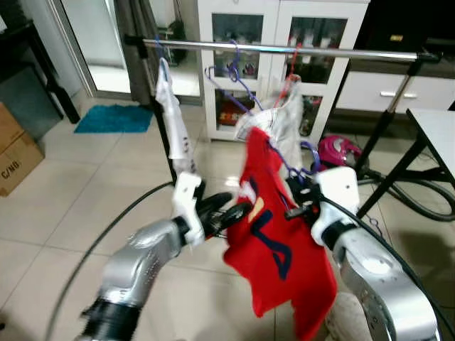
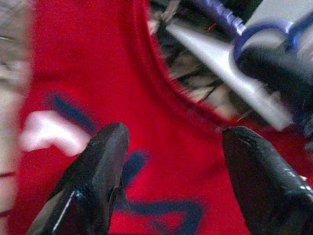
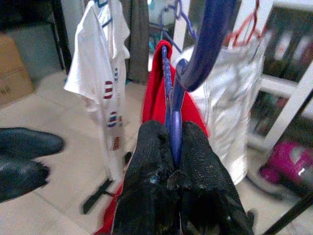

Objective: Hang hanger

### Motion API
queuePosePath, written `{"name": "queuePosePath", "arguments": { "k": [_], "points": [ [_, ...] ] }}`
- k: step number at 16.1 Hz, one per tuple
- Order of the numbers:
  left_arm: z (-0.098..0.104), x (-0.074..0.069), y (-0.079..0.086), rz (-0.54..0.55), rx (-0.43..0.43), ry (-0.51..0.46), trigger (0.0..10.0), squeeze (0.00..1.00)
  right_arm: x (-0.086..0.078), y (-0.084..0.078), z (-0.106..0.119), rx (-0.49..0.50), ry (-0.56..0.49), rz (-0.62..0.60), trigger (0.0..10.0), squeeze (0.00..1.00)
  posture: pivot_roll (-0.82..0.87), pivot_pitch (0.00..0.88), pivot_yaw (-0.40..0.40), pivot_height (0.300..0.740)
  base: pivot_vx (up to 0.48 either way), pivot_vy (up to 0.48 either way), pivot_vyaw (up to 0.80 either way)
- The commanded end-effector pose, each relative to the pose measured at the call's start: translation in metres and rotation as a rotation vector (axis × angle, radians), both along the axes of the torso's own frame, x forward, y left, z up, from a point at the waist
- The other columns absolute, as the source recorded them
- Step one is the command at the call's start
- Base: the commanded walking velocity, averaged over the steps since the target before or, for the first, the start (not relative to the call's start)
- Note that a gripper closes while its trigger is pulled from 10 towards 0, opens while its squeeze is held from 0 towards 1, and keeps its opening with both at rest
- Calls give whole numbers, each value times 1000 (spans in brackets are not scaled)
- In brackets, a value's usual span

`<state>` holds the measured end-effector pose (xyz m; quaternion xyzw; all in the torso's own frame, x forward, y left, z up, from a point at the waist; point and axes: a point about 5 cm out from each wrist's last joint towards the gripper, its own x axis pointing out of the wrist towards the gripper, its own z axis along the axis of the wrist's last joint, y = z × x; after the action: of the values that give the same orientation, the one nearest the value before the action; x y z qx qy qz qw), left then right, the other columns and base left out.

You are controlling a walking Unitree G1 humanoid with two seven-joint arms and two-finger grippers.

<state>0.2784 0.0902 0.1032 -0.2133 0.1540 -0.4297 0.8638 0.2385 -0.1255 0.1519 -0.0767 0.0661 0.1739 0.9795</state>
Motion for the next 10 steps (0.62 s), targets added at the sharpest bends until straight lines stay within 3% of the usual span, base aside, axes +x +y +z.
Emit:
{"name": "queuePosePath", "arguments": {
  "k": [1,2,5,6,7,8,9,10],
  "points": [
    [2,3,0,-3,-45,28,10000,310,1,6,6,-15,-44,33,0,0,-42,0,27,740,0,0,0],
    [2,7,-5,-22,-47,44,10000,0,1,8,8,-40,-59,46,0,0,-46,0,32,740,0,0,0],
    [1,17,-15,-36,-29,63,10000,0,-1,14,12,-78,-91,83,0,0,-52,0,44,740,0,0,0],
    [-4,24,-15,-9,42,72,10000,0,-2,17,14,-92,-106,100,0,0,-55,0,50,740,0,0,0],
    [-5,26,-15,4,58,73,10000,0,-2,18,14,-96,-112,104,0,0,-57,0,54,740,0,0,0],
    [-5,29,-13,26,66,72,7922,0,-2,19,15,-98,-118,105,0,0,-57,0,56,740,0,0,0],
    [-6,33,-11,46,75,72,0,0,-2,19,15,-96,-124,99,0,0,-55,0,59,740,0,0,0],
    [-6,34,-10,49,77,64,0,0,-1,18,16,-95,-125,94,0,0,-55,0,59,740,0,0,0]
  ]
}}
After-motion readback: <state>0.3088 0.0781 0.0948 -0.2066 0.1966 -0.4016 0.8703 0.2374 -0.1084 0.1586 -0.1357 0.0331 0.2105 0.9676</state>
